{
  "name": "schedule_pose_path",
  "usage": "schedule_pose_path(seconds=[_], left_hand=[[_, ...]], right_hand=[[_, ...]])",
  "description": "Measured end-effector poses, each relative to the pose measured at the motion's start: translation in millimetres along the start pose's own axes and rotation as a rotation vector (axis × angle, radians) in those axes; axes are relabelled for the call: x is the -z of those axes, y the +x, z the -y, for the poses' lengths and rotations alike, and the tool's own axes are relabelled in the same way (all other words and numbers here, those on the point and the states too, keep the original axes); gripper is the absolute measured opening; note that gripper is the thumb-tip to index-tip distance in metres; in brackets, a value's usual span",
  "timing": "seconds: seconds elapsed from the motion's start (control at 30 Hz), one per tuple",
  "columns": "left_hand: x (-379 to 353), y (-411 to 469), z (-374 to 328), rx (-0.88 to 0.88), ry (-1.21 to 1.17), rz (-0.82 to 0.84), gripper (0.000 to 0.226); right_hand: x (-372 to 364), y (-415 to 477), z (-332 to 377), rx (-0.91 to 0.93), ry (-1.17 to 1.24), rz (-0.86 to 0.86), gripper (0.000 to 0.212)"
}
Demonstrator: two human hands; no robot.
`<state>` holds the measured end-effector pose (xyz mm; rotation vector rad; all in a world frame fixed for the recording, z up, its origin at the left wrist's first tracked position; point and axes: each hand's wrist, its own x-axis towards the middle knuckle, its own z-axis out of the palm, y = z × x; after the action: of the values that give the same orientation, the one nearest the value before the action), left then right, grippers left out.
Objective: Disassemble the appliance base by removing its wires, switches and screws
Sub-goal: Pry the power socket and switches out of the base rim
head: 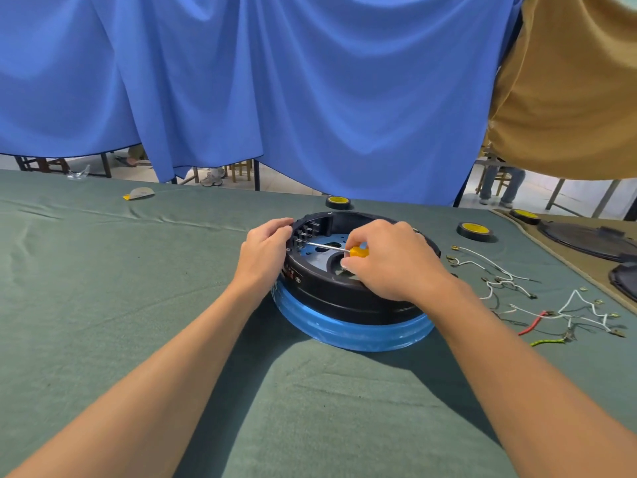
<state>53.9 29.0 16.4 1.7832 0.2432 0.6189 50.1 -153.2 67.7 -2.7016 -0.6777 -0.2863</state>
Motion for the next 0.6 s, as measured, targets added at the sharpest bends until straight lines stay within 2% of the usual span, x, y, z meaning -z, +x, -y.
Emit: schedule_pose_path(seconds=[0.1, 0.27, 0.43, 0.6], left_hand=[[0, 2, 4, -0.015, 0.002, 0.007, 0.034], [-6, -2, 7, 0.005, -0.1, -0.044, 0.036], [-9, -2, 5, 0.031, -0.156, -0.057, 0.052], [-11, 0, 11, 0.016, -0.165, -0.062, 0.041]], right_hand=[[-4, 4, 7, 0.001, 0.084, 0.039, 0.011], [-5, 10, 4, 0.03, 0.129, 0.09, 0.019], [-6, 15, 6, 0.072, 0.149, 0.091, 0.019], [-6, 17, 8, 0.08, 0.15, 0.074, 0.022]])
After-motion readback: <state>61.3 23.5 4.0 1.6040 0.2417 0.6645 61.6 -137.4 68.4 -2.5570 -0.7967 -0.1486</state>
